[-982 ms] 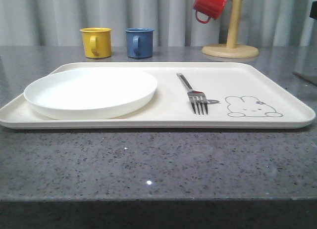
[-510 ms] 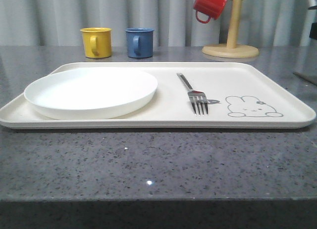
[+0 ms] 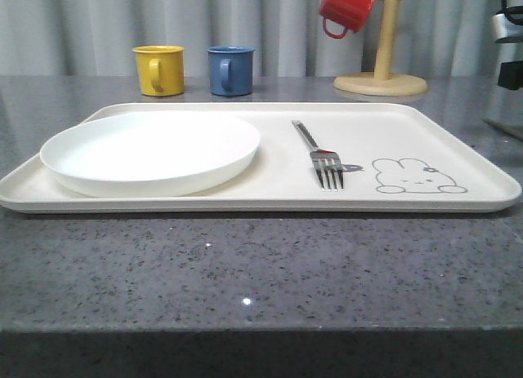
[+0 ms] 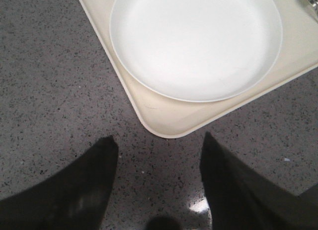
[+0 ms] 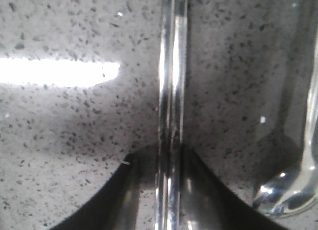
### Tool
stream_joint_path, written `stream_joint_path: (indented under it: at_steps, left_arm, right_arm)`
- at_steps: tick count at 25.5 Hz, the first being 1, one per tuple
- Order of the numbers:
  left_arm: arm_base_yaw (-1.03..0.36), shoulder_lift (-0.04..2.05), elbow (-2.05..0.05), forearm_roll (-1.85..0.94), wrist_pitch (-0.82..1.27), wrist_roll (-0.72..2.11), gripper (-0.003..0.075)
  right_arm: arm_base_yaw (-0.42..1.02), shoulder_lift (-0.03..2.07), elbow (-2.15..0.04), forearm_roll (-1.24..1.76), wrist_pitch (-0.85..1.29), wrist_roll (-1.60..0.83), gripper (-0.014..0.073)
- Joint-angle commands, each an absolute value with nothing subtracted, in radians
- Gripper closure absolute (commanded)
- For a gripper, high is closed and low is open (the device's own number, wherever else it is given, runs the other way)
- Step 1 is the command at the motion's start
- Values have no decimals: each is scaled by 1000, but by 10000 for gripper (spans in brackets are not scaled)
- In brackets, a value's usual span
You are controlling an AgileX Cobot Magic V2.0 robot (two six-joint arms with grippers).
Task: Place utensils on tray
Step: 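Grasp the steel chopsticks on the table with the right gripper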
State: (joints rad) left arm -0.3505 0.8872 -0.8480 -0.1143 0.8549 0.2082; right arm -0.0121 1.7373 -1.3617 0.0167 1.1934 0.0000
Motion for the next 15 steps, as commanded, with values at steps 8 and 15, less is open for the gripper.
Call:
stream_joint_path:
  at_steps: [8, 15]
  left_arm:
    - [-357, 882, -874, -124, 796, 197, 351]
    - [-357, 882, -874, -124, 796, 197, 351]
  right_arm:
    - [-16, 1709, -1401, 25, 1210, -10, 592]
    - [70, 1664, -1463, 133, 1270, -10, 590]
